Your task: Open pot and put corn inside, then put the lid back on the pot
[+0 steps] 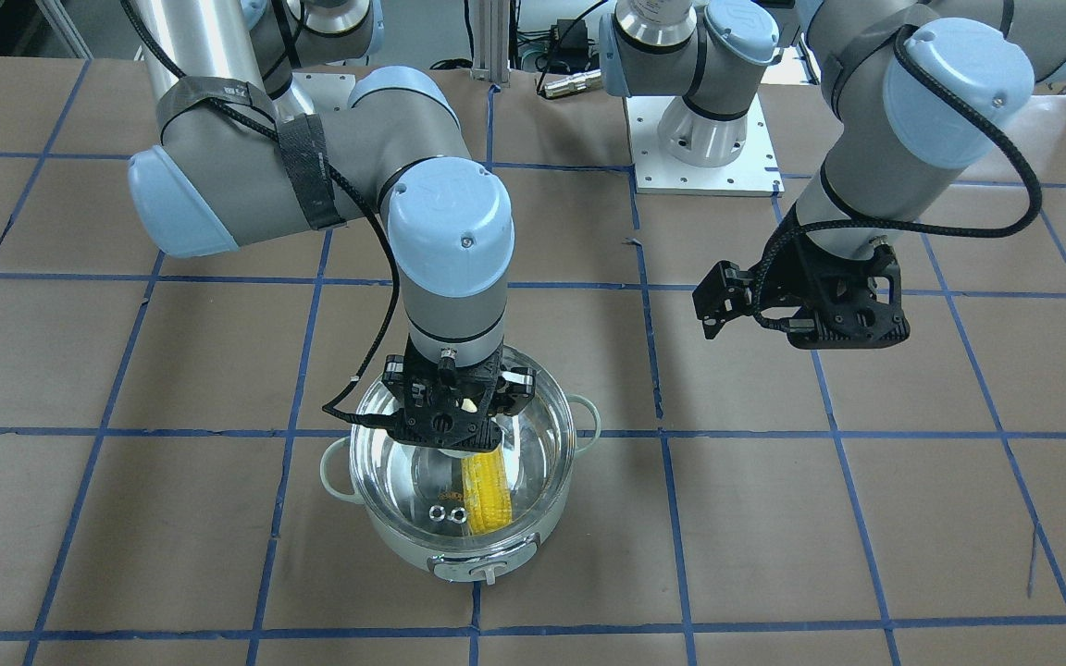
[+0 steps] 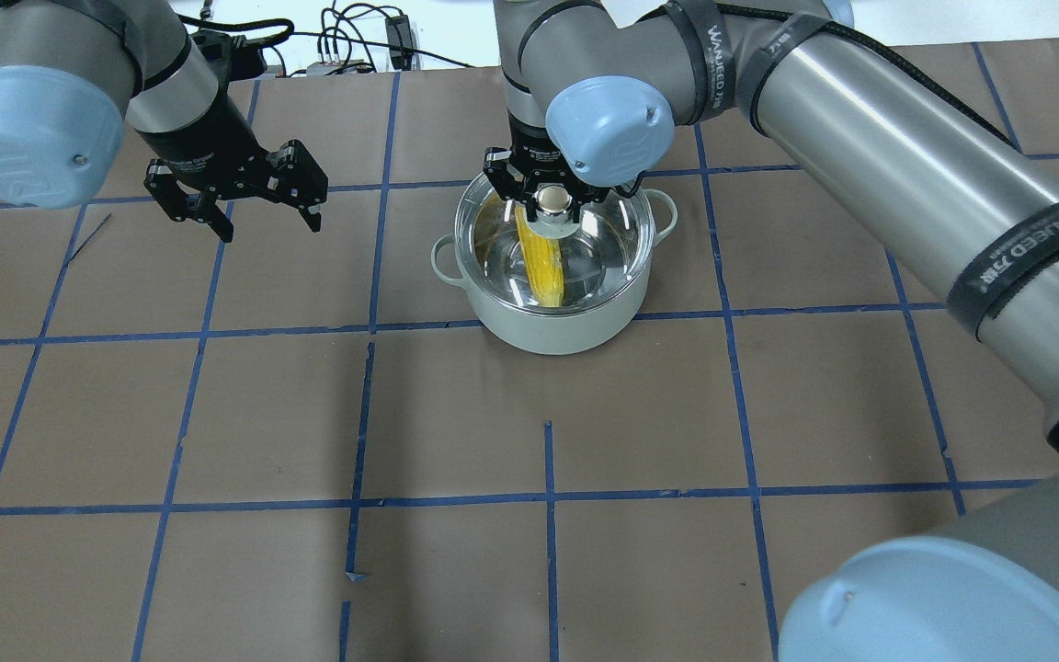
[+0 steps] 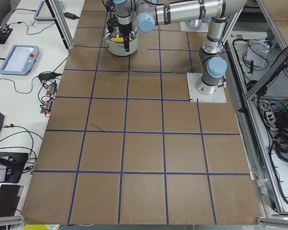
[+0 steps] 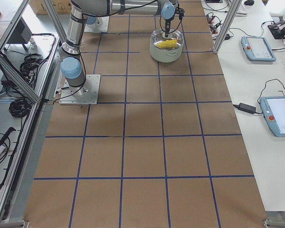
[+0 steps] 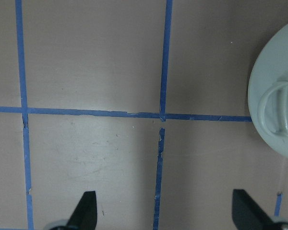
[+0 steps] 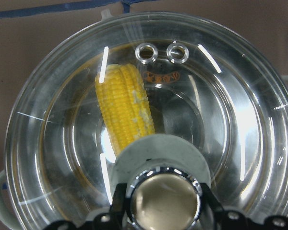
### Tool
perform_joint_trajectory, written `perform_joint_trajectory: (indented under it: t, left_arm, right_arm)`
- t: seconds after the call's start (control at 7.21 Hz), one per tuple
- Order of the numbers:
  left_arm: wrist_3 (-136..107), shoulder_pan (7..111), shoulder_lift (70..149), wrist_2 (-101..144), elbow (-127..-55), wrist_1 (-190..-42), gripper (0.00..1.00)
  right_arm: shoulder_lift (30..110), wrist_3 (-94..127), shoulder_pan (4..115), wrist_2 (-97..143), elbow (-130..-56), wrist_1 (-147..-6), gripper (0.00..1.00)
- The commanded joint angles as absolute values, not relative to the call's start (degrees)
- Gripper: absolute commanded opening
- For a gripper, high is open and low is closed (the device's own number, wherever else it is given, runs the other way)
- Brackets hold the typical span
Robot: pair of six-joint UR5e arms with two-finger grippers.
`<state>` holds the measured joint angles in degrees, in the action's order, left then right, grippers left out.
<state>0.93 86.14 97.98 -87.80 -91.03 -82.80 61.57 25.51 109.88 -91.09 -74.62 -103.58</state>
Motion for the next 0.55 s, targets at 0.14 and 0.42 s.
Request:
perform_joint_trajectory:
  t: [0.14,0.42]
  left_arm:
    - [0.97,86.04,98.26,-87.80,-90.62,-82.71,1.00]
    - [0.88,85.96,98.26,-87.80,-90.88,-82.44,1.00]
  right_arm:
    - [61.61,25.31,109.78,-91.06,-74.27,-103.62,0.94]
    - [62.31,23.13,108.55,-90.62,-72.61,-102.75,1.00]
